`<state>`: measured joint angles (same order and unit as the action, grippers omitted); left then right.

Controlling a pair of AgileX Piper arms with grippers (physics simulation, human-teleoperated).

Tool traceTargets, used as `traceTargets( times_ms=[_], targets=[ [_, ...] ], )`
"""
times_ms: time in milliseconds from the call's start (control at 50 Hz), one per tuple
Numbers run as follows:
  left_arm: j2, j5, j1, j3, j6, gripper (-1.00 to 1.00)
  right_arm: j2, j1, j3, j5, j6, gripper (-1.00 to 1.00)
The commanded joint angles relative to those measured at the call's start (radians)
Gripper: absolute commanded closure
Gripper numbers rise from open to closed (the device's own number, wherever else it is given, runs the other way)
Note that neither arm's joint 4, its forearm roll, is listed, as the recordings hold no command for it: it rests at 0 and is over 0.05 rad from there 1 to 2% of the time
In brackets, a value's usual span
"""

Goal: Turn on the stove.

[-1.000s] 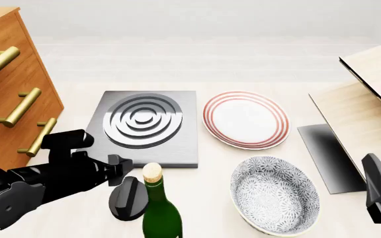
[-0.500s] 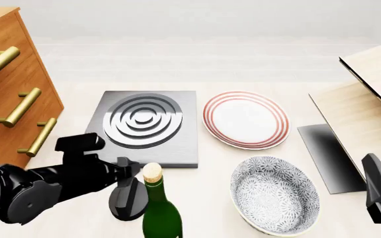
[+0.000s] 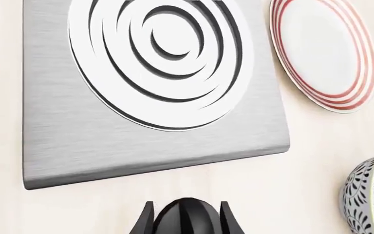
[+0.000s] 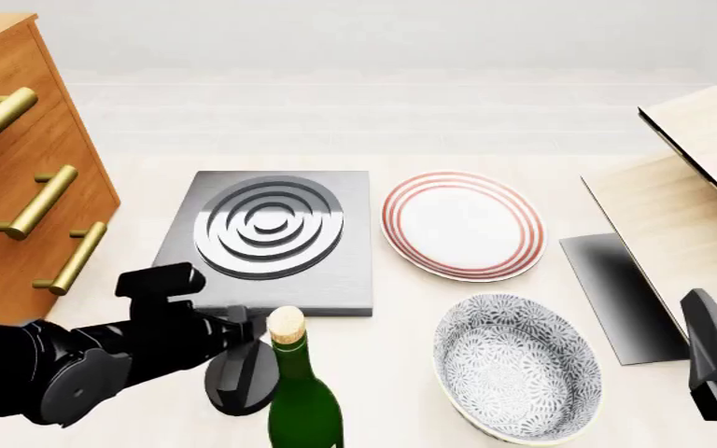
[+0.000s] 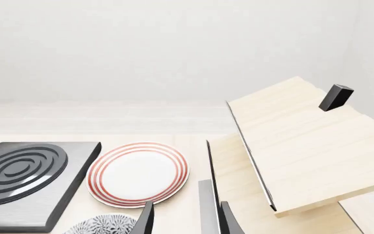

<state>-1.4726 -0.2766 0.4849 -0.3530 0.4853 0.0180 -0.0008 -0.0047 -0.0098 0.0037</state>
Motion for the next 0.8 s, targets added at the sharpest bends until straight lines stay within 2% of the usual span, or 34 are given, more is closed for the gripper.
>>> traceTargets(
  times_ms=[20,680,800],
  targets=[
    [-0.051,-0.054,-0.002,0.013,0.01,-1.0,0.0,0.0,0.0,0.0,0.0,-1.0],
    [-0.164,-0.178,0.006,0.051,0.047,-1.0,0.0,0.0,0.0,0.0,0.0,-1.0],
    [-0.146,-0.149,-0.028,0.039,0.029,-1.0,0.0,0.0,0.0,0.0,0.0,-1.0]
  ],
)
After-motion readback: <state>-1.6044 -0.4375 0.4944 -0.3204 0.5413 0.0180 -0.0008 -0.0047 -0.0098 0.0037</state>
